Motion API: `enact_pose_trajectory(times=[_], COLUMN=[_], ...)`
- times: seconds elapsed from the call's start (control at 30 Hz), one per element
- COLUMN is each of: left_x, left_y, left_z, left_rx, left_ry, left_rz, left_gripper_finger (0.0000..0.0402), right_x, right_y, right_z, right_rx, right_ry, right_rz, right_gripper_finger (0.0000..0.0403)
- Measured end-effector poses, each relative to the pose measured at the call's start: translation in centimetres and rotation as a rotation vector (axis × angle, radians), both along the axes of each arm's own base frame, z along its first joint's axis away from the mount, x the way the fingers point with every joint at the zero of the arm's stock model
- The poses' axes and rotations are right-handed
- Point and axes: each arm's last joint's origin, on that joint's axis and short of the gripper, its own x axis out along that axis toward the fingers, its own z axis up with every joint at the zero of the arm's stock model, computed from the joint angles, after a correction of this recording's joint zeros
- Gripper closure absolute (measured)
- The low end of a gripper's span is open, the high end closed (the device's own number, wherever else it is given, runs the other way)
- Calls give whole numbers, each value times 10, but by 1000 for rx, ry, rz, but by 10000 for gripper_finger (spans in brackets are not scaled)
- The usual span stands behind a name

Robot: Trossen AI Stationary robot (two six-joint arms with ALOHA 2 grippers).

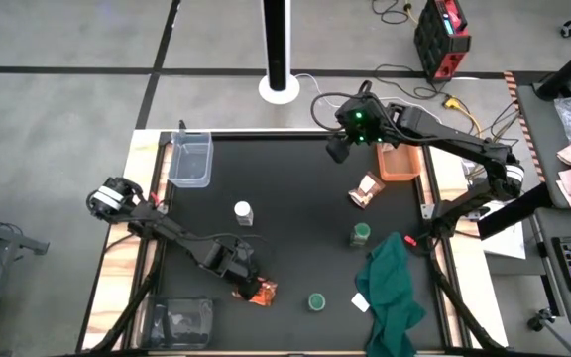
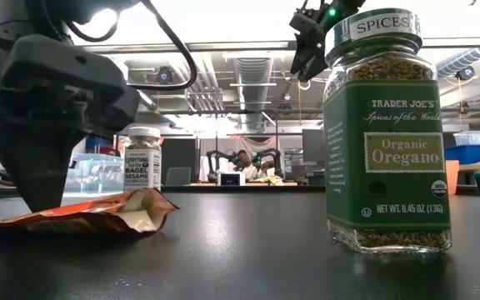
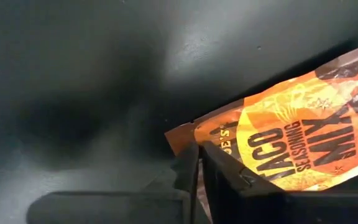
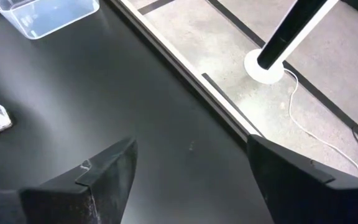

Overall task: Sort spices by type
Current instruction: Put the bottom orange seasoning pack into the transparent bin

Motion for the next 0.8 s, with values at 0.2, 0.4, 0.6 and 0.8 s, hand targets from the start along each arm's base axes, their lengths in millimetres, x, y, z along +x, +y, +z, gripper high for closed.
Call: enact_pose_trajectory(times=[0.2,0.4,0.6,0.8], left_x=[-19,-33,-43,-51], left_y=[16,25,32,35], left_z=[7,43,74,67], left_rx=[90,62,-38,-42], left_ry=[169,122,29,97], left_rz=[38,59,295,504], left_gripper_finger=[398,401,386,307], right_x=[0,1,1,1], right_y=[0,0,0,0], right_z=[0,1,1,1], right_rx=[-2,-3,10,20], right_ry=[-4,-8,-27,-34], right_rz=[0,0,-16,-18], right_gripper_finger=[114,123,119,108])
